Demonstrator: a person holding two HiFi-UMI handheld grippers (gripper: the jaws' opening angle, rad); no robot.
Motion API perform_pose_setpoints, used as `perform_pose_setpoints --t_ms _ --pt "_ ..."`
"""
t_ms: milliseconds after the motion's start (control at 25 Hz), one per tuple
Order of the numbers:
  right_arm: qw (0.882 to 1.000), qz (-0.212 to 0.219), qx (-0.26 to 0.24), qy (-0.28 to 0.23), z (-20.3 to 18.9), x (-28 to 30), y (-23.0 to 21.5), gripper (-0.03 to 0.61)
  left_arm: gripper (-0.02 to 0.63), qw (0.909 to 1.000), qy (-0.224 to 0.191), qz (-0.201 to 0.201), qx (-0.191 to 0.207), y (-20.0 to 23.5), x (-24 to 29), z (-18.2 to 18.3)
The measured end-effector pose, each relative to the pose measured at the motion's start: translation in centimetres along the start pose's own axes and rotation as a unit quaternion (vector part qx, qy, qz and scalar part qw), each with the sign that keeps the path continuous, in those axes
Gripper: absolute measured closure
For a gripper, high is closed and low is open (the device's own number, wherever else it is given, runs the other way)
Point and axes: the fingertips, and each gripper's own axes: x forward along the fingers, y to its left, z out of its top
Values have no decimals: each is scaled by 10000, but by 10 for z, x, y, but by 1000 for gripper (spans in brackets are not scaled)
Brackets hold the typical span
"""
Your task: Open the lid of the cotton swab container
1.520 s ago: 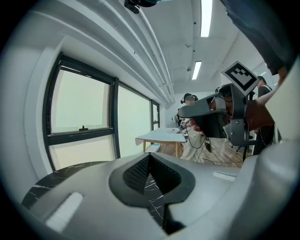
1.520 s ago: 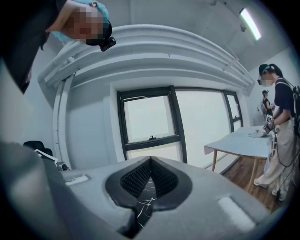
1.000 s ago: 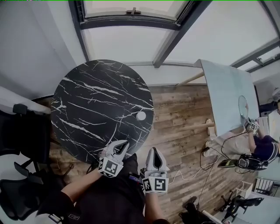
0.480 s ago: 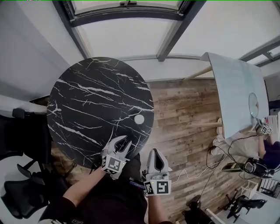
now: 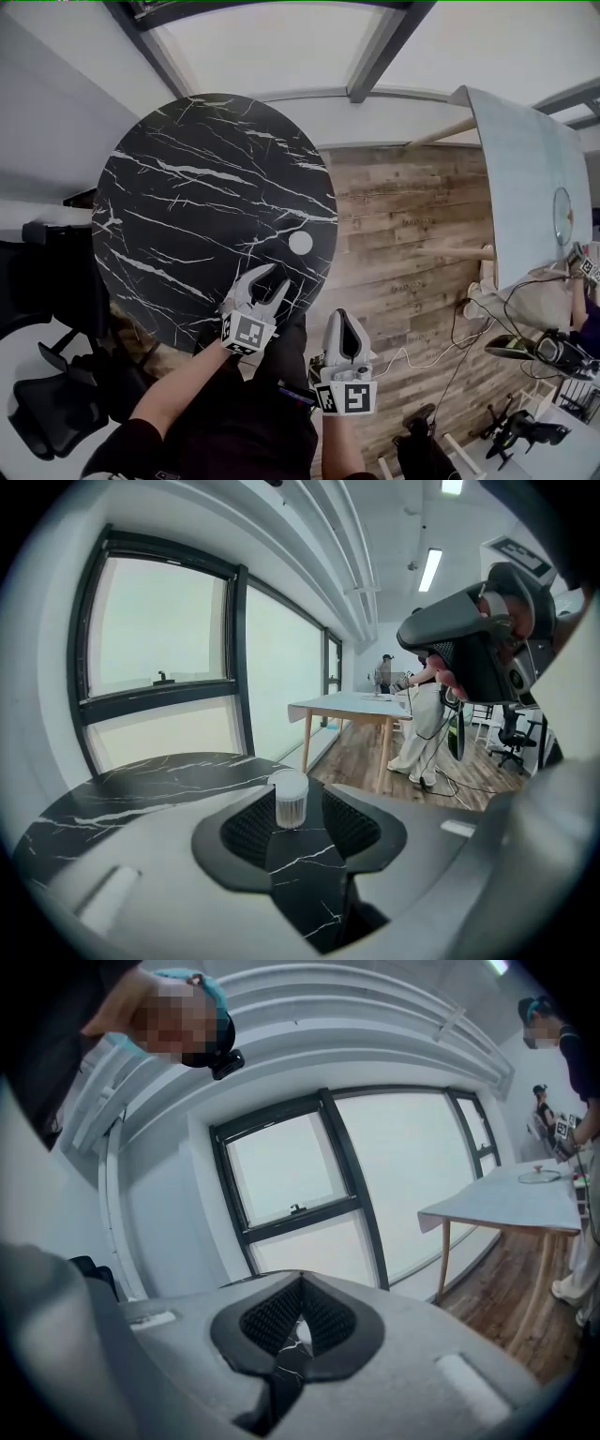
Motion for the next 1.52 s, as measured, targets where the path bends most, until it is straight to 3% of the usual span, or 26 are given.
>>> perform_pose_setpoints --t_ms 920,1520 --pt "9994 -116 88 315 -26 34 -43 583 373 9974 401 128 -592 10 66 -45" --pt "9985 -112 136 528 -39 54 -62 583 319 9960 599 91 -661 9 100 -55"
